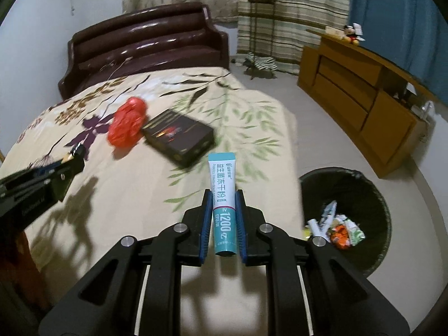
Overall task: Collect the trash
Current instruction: 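Carry the bottle and tube over the bin and open both tools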
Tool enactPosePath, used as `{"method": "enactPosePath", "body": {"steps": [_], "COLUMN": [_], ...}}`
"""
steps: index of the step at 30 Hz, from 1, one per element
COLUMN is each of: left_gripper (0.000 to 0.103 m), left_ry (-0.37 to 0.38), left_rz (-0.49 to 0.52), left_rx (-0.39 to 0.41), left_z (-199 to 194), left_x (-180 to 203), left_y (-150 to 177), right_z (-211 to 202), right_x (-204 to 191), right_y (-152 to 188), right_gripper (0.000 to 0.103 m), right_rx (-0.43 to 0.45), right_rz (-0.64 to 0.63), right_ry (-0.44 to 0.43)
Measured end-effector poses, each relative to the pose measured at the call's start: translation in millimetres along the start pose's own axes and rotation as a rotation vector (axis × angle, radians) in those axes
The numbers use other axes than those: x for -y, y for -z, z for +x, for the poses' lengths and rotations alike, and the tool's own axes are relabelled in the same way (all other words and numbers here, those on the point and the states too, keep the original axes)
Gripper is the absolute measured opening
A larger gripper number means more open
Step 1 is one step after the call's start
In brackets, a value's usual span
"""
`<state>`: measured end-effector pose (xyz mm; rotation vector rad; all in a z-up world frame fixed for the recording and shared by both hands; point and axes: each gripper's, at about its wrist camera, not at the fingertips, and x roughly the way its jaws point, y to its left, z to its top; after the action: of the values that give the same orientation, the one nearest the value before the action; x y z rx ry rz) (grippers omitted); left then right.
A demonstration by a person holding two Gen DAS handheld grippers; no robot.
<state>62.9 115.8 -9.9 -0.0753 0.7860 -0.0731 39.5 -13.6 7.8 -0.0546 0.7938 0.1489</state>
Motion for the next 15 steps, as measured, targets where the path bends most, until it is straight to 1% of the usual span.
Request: {"method": "enactPosePath", "body": {"steps": [2, 11, 15], "left_gripper": [0.025, 0.025, 0.025], "left_ry": [0.028, 0.104, 0.136], "left_rz": [0.017, 0.112, 0.140], "left_rx": [-0.006, 0.014, 0.011], "left_z": [4, 12, 17], "left_x": [15, 77, 100], "left_y": [-3, -16, -20], "right_z": [-3, -11, -12], "right_x": [11, 69, 91], "right_y": [-2, -5, -4], "right_gripper": [0.016, 0.016, 0.016], "right_rx": [0.011, 0.048, 0.058], "right_rz": [0.016, 0.108, 0.137], "right_ry": [0.018, 0.108, 0.141]}}
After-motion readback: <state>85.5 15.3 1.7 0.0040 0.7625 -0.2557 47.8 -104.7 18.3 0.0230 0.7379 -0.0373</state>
